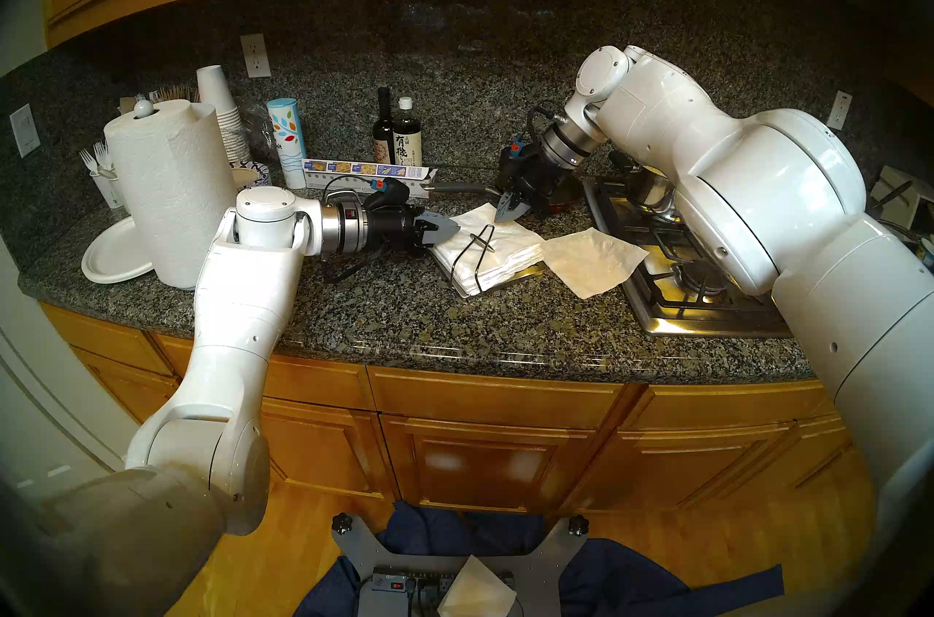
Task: Take napkin out of napkin holder
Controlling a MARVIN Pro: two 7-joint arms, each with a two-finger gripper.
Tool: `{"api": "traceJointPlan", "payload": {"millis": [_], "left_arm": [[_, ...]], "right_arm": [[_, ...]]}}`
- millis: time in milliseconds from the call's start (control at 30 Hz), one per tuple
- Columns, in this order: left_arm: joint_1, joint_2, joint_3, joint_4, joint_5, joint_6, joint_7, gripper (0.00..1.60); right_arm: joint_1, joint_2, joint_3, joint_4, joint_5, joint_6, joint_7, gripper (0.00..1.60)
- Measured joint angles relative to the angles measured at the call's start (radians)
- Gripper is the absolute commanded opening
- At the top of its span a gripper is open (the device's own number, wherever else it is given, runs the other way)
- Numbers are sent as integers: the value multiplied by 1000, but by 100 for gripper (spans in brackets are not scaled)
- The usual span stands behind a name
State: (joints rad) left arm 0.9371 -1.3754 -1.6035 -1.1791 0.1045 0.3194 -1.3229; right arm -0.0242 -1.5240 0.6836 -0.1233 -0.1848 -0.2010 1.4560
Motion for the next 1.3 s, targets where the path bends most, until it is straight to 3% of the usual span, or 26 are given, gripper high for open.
{"api": "traceJointPlan", "payload": {"millis": [267,300,333,400,967,1300], "left_arm": [[-27,2,4,19,4,-13,-7,65],[-30,3,4,21,5,-15,-8,58],[-32,3,4,23,5,-17,-10,47],[-34,3,3,26,5,-19,-11,40],[-47,5,5,55,19,-34,-21,39],[-51,2,9,69,32,-39,-24,39]], "right_arm": [[-15,6,10,6,8,-1,-11,39],[-18,7,11,7,9,-1,-13,27],[-21,7,12,7,10,-1,-16,23],[-24,7,14,8,11,-2,-18,21],[-43,15,31,12,24,-4,-37,26],[-67,35,92,27,69,-29,-52,29]]}}
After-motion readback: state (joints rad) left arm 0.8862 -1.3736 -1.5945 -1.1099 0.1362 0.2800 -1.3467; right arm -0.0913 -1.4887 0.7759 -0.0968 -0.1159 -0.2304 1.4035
